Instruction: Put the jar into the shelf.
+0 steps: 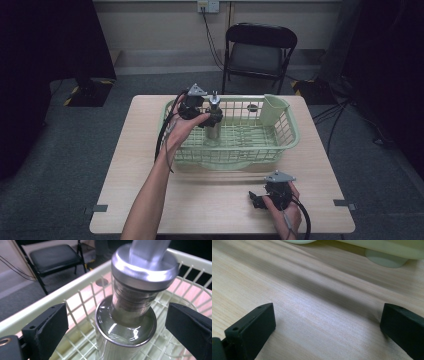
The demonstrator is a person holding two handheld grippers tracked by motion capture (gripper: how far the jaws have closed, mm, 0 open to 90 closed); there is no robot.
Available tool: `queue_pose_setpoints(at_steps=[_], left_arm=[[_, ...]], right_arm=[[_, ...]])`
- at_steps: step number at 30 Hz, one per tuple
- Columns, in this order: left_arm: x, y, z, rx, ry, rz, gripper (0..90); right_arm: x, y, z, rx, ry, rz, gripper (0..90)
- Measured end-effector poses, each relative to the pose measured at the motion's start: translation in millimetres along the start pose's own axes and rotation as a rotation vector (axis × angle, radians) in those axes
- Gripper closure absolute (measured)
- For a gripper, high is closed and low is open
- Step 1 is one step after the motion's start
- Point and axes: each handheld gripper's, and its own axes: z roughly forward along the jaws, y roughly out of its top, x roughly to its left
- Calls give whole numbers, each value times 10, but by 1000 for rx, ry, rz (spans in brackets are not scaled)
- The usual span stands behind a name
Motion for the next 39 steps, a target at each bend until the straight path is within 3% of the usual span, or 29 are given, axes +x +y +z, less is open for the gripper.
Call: queue_pose_setpoints(at_steps=[8, 13, 16, 24, 30, 33, 36, 39], left_arm=[[-36, -92, -79, -8, -13, -5, 42], [-80, -52, -177, -30, -16, -4, 40], [-123, -20, -240, -38, 3, -4, 40], [-232, 11, -389, -60, -10, -8, 41], [-316, -45, -464, -83, -7, -29, 42], [-375, -77, -517, -83, 10, -11, 41], [-392, -103, -574, -101, -17, -13, 41], [-404, -133, -638, -113, -6, -20, 41]], right_arm=[[0, 0, 0, 0, 0, 0, 0], [0, 0, 0, 0, 0, -1, 0], [0, 0, -1, 1, 0, 0, 0], [0, 0, 0, 0, 0, 0, 0], [1, 0, 0, 0, 0, 1, 0], [0, 0, 0, 0, 0, 1, 0], [0, 0, 0, 0, 0, 0, 0], [0, 0, 0, 0, 0, 0, 0]])
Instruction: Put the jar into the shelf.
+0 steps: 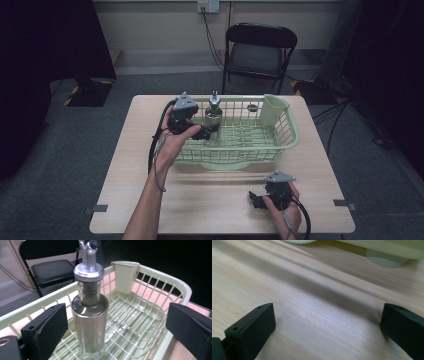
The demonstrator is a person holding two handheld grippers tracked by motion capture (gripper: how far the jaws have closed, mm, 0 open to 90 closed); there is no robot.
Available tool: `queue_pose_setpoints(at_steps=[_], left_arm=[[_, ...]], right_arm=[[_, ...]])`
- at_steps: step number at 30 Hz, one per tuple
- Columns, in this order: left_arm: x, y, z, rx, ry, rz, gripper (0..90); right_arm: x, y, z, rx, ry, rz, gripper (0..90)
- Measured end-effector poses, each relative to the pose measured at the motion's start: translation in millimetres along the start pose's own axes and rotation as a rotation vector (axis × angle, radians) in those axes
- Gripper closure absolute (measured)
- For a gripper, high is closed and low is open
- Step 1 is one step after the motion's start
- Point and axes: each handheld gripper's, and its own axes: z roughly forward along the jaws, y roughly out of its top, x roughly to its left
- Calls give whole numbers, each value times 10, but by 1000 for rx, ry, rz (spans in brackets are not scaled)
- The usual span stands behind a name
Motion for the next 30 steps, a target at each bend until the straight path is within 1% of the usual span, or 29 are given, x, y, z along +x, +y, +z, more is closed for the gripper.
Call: queue_pose_setpoints(at_steps=[3, 5, 10, 13, 17, 20, 23, 30], left_arm=[[-29, -27, -69, -7, 4, 8, 41], [-47, -46, -110, -13, 2, 6, 41], [-121, -113, -186, -17, 15, 2, 41], [-178, -173, -219, -22, 17, 2, 39], [-249, -249, -278, -21, 33, 7, 39], [-290, -310, -324, -32, 22, 4, 38], [-328, -380, -364, -39, 36, 8, 38], [-414, -540, -468, -60, 45, 6, 34]], right_arm=[[1, 0, 0, 0, 0, 1, 0], [1, 0, 0, 0, 0, 1, 0], [1, 0, 0, 0, 0, 1, 0], [1, 0, 0, 0, 0, 1, 0], [1, 0, 0, 0, 0, 1, 0], [0, 0, 0, 0, 0, 1, 0], [0, 0, 0, 0, 0, 0, 0], [1, 0, 0, 0, 0, 1, 0]])
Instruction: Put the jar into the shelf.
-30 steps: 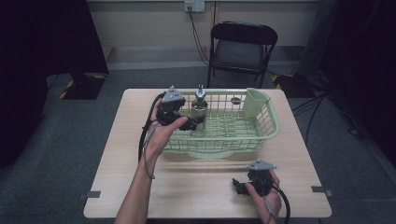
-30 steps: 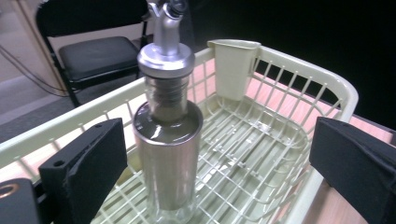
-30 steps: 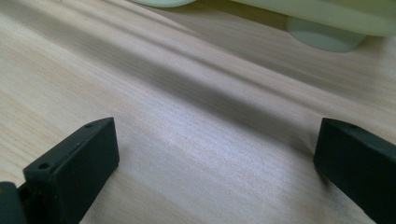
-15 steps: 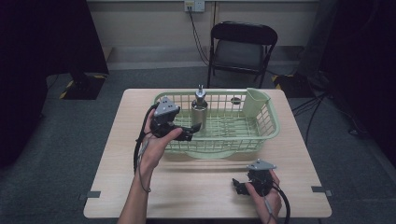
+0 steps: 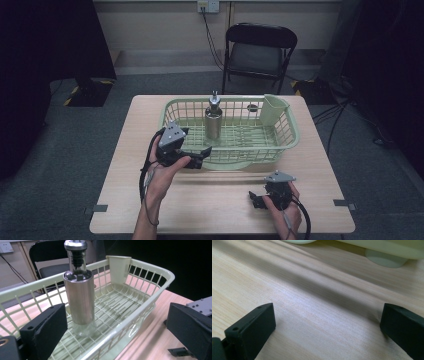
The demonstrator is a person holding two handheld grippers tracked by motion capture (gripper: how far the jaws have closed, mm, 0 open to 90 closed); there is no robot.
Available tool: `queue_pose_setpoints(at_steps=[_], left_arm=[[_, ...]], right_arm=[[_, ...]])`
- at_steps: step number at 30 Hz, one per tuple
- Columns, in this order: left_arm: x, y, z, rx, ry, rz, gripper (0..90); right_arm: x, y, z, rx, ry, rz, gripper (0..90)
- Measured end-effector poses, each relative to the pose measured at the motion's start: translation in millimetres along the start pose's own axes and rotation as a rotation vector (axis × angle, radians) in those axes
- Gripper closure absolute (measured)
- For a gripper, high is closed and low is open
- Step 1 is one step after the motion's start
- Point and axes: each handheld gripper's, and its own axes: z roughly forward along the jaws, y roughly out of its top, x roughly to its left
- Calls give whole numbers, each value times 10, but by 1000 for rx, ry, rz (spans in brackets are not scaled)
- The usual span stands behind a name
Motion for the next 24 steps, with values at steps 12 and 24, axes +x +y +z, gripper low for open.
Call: queue_pose_setpoints(at_steps=[12, 24], left_arm=[[-145, -350, -82, 5, 4, -22, 32], [-203, -687, -52, 51, 9, -40, 32]], right_arm=[[0, 0, 0, 0, 0, 0, 0], [0, 0, 0, 0, 0, 0, 0]])
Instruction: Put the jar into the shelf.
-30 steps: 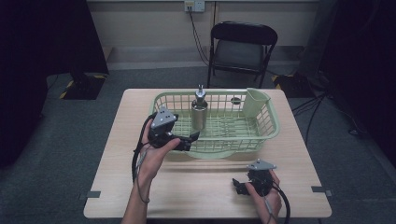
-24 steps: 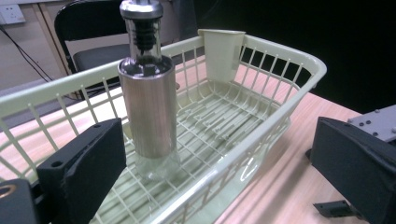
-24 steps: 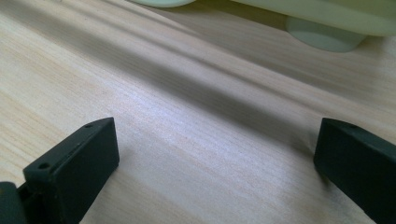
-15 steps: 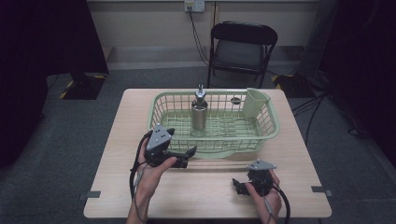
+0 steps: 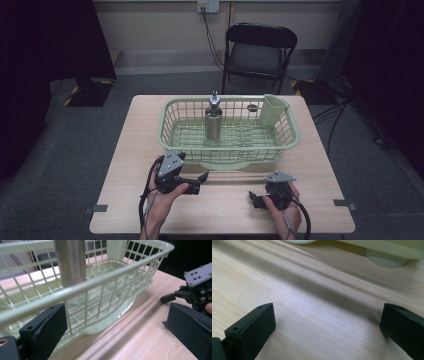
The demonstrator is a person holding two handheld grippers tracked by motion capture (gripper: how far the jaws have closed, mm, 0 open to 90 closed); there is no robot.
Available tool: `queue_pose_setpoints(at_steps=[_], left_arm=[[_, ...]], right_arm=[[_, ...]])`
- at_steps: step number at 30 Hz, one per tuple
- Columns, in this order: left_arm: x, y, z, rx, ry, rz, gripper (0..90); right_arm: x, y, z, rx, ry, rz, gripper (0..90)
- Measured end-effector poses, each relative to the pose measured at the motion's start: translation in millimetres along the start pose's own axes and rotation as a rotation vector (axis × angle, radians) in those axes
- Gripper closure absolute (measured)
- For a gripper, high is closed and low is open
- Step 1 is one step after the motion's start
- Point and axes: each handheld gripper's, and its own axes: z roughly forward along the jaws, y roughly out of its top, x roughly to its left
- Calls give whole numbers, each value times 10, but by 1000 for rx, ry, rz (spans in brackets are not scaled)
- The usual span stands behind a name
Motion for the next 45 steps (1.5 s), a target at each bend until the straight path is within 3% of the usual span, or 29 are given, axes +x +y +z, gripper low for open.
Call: queue_pose_setpoints(at_steps=[16, 27, 45], left_arm=[[18, -443, 171, 85, 23, -55, 32], [6, -612, 272, 137, 65, -45, 33], [66, -821, 417, 234, 117, -67, 40]], right_arm=[[0, 0, 0, 0, 0, 0, 0], [-1, 0, 0, 0, 0, -1, 0], [-1, 0, 0, 0, 0, -1, 0]])
